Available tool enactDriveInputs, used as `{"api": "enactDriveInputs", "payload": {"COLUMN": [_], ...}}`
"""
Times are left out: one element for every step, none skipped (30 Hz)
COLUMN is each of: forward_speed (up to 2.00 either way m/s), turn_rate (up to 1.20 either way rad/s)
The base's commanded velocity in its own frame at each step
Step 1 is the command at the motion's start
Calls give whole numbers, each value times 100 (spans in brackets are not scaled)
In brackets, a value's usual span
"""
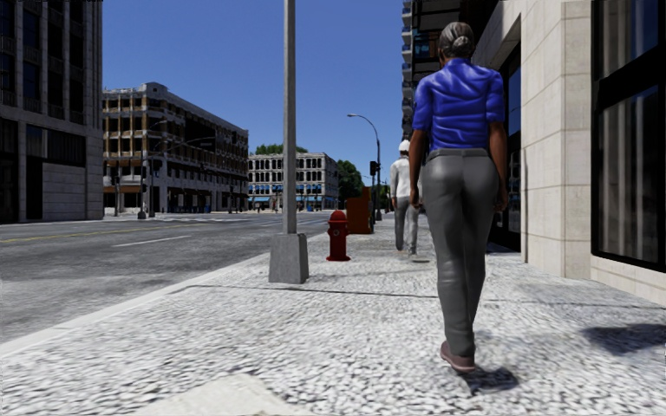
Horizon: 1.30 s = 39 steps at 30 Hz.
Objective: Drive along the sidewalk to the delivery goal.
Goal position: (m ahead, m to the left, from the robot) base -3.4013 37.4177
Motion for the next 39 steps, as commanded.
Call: {"api": "enactDriveInputs", "payload": {"forward_speed": [98,98,98,98,98,98,98,98,98,98,98,98,98,98,98,98,98,98,98,98,98,98,98,98,98,97,97,97,97,100,101,101,101,101,101,101,101,101,101], "turn_rate": [-39,-39,-39,-39,-39,-39,-39,-39,-39,-39,-39,-39,-39,-39,-39,-39,-39,-39,-39,-39,-39,-39,-39,-39,-39,-39,-29,-29,0,0,0,0,0,0,0,0,0,0,0]}}
